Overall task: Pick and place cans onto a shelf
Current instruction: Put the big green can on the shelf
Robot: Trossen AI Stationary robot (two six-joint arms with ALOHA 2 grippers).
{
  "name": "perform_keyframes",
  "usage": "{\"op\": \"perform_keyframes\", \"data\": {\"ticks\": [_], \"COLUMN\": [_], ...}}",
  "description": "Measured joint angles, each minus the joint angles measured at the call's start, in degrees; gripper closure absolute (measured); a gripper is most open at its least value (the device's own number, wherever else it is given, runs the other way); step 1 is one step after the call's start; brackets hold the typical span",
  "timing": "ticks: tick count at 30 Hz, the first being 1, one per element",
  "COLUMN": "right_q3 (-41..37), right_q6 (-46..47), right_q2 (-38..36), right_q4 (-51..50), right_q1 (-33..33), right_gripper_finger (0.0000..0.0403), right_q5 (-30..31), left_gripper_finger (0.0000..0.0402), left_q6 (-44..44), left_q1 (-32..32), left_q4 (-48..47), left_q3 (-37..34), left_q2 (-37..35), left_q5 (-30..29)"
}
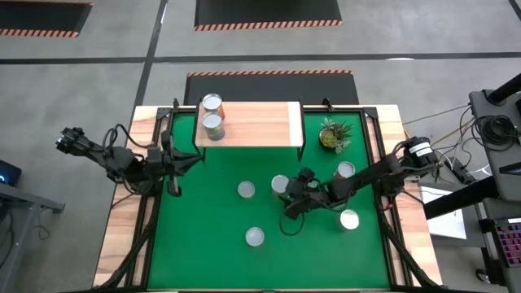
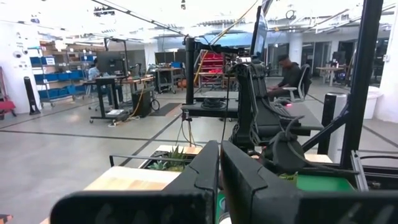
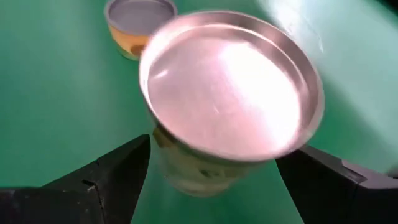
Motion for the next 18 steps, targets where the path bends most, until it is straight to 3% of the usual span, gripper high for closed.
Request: {"op": "perform_keyframes", "data": {"ticks": [7,13,18], "right_q3": [0.13,0.11,1.77], "right_q6": [-3.04,-2.93,-1.53], "right_q2": [0.65,-0.43,-1.51], "right_q4": [3.92,4.74,4.27], "right_q1": [-1.98,-2.01,-1.33], "right_gripper_finger": [0.0080,0.0140,0.0146], "right_q5": [-1.47,-4.94,-5.90], "left_gripper_finger": [0.0401,0.0401,0.0401], "left_q6": [0.00,0.00,-0.07], "left_q1": [0.00,0.00,0.00], "left_q4": [-0.08,-0.07,-0.04], "left_q3": [-0.02,-0.02,-0.04], "left_q2": [0.56,0.90,1.22], "left_q5": [0.00,0.00,-0.01]}}
